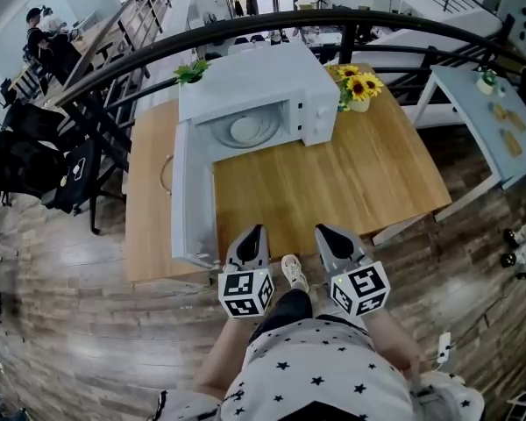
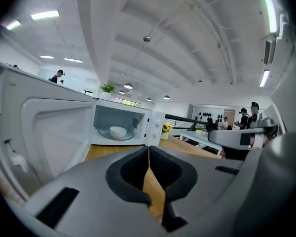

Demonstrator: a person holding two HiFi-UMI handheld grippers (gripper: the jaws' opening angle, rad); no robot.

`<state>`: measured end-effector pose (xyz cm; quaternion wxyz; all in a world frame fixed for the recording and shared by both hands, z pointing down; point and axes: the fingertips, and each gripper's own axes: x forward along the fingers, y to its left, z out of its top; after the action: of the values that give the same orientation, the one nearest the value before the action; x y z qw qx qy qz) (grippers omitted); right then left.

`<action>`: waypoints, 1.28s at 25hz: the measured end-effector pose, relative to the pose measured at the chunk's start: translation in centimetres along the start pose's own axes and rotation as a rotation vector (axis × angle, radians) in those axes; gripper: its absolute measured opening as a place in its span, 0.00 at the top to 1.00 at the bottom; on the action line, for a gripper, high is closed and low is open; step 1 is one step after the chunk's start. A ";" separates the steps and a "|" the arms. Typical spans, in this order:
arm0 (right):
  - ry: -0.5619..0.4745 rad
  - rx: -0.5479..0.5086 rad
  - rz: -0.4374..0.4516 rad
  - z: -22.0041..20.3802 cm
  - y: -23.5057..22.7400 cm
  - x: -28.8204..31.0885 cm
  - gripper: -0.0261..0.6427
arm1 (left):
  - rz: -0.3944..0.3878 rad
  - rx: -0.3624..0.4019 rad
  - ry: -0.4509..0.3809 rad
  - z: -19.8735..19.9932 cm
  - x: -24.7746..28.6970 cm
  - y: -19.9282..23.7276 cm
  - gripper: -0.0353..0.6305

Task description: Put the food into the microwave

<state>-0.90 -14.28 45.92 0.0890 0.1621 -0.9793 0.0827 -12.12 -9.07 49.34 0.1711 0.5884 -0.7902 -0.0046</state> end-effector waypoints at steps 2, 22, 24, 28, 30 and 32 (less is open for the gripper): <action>-0.006 -0.001 -0.002 -0.1 0.9 -1.2 0.95 | -0.006 0.002 -0.002 -0.3 -1.6 -0.7 0.93; -0.028 0.018 -0.027 -2.1 4.0 -7.9 0.95 | -0.077 0.035 -0.012 -2.3 -8.8 -5.4 0.93; -0.029 0.018 -0.027 -2.2 4.3 -8.1 0.95 | -0.077 0.036 -0.010 -2.4 -9.0 -5.4 0.93; -0.034 0.022 -0.033 -2.3 4.4 -8.3 0.95 | -0.069 0.037 -0.015 -2.4 -9.0 -5.3 0.93; -0.033 0.025 -0.039 -2.5 4.3 -8.4 0.95 | -0.068 0.043 -0.019 -2.4 -9.1 -5.4 0.93; -0.032 0.023 -0.041 -2.5 4.4 -8.4 0.95 | -0.069 0.047 -0.023 -2.3 -9.2 -5.4 0.93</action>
<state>5.83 -7.15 46.10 0.0731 0.1843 -0.9761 0.0894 -4.20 -1.70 47.94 0.1480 0.6189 -0.7714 0.0013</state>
